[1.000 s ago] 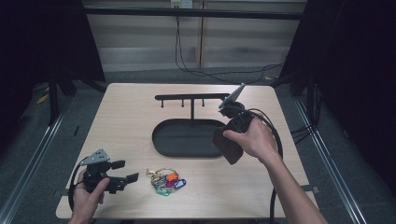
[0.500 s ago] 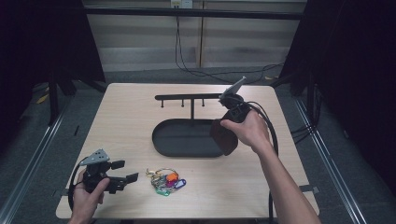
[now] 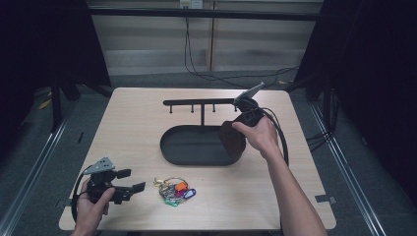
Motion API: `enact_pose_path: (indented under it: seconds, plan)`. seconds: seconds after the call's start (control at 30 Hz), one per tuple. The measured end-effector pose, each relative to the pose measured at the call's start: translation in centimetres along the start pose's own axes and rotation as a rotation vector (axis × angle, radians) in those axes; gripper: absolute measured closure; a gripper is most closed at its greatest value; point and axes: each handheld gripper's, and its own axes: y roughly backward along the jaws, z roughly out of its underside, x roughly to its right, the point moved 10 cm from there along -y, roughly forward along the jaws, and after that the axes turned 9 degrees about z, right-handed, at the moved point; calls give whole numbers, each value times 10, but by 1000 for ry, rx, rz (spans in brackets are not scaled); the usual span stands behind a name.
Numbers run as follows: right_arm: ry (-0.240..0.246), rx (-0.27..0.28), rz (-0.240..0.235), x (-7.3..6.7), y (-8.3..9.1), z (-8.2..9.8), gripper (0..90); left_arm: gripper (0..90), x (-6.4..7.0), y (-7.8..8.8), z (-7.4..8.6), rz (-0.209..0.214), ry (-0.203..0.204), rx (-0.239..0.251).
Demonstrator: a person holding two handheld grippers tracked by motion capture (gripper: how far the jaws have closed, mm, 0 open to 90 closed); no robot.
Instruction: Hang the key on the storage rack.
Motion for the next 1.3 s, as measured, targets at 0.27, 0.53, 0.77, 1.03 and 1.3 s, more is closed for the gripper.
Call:
enact_pose_path:
  seconds: [0.27, 0.53, 0.77, 1.03, 1.3]
  plan:
    - [-30, 37, -54, 2, -17, -6, 653, 169, 1, 0, 0, -1, 2, 3]
    - [-111, 92, -149, 6, -25, -11, 652, 169, 0, 0, 0, -2, 1, 2]
    - [-172, 125, -192, 13, -35, -12, 653, 169, 1, 0, 0, -1, 1, 3]
    - [-232, 128, -207, 19, -53, -13, 653, 169, 1, 0, 1, -4, 0, -1]
    - [-247, 102, -229, 16, -68, -10, 652, 169, 1, 1, 1, -5, -5, -5]
